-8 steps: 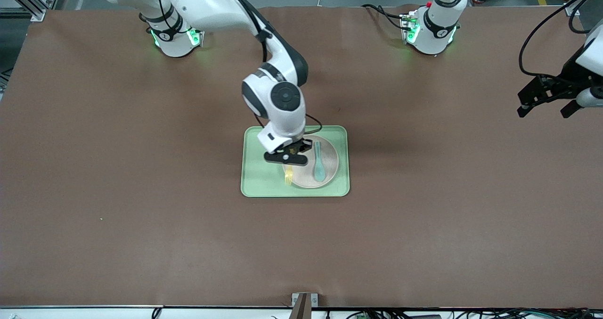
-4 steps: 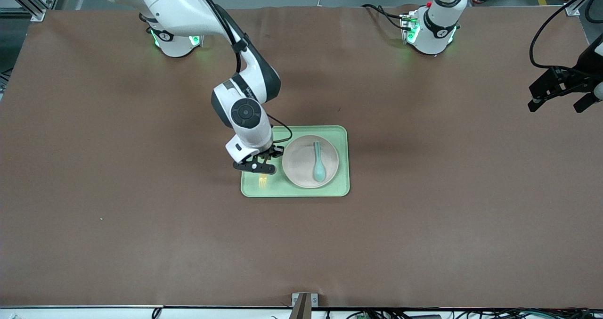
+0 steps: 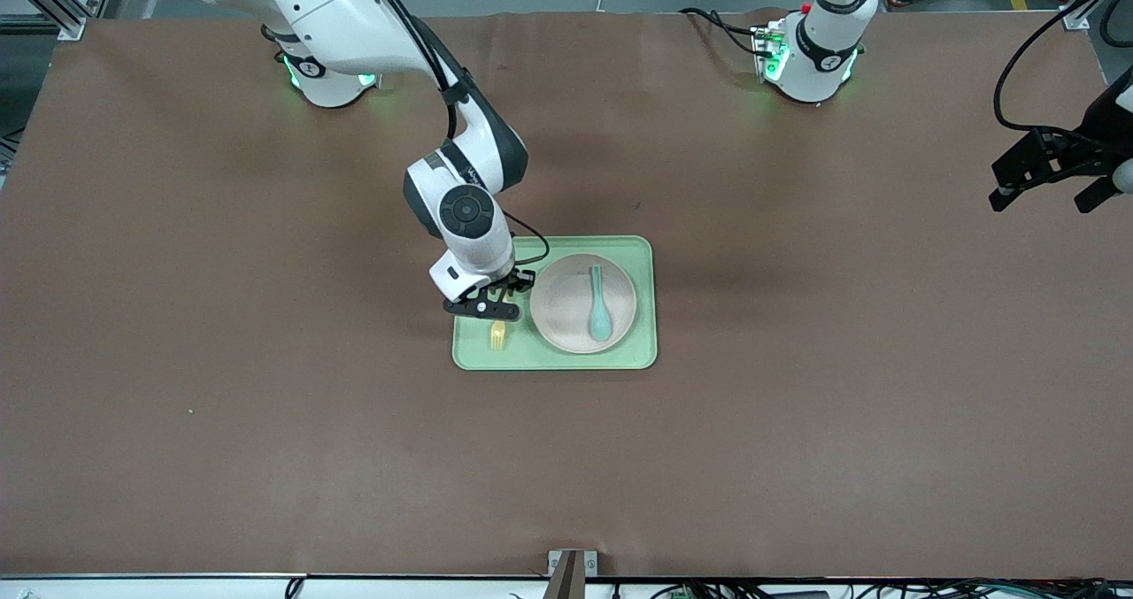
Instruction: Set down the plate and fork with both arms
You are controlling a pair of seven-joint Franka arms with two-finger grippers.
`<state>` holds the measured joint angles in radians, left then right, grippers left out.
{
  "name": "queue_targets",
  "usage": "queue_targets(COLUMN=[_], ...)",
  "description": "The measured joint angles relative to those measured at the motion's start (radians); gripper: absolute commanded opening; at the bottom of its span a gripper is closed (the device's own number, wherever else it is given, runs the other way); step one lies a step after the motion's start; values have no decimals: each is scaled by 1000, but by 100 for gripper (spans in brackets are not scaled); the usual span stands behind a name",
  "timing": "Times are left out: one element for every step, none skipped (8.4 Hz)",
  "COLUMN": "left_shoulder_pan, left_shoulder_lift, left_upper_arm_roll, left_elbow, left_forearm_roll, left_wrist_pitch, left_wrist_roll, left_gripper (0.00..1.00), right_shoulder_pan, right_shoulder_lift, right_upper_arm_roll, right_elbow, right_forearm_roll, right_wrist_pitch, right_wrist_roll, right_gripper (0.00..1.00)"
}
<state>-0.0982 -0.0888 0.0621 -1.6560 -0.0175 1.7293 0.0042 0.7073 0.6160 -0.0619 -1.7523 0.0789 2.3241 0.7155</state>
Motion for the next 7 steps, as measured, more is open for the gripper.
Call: queue_targets(left_shoulder_pan=[1, 3, 3, 2, 1, 1, 0], left_shoulder_lift=[0, 0, 0, 0, 0, 0, 0], left_upper_arm_roll=[0, 0, 0, -1, -2, -2, -2], left_elbow=[5, 9, 11, 12, 14, 16, 17], left_forearm_roll=[-9, -9, -9, -9, -9, -9, -9], left_wrist_pitch=[-22, -45, -61, -65, -65, -66, -66], left_wrist_roll=[-2, -2, -3, -3, -4, -5, -5], left_gripper=[99, 99, 99, 99, 99, 99, 99], right_shoulder_pan=[0, -1, -10, -32, -81, -153, -242], right_shoulder_lift=[-1, -13, -66, -160, -276, -384, -479], right_upper_arm_roll=[0, 0, -6, -15, -21, -25, -27], right_elbow=[0, 8, 27, 43, 46, 45, 43], right_forearm_roll=[0, 0, 0, 0, 0, -1, -1], right_wrist_pitch=[-20, -61, -143, -242, -339, -433, -525], right_wrist_roll=[0, 0, 0, 0, -22, -82, -176], right_gripper=[92, 92, 92, 92, 92, 93, 94])
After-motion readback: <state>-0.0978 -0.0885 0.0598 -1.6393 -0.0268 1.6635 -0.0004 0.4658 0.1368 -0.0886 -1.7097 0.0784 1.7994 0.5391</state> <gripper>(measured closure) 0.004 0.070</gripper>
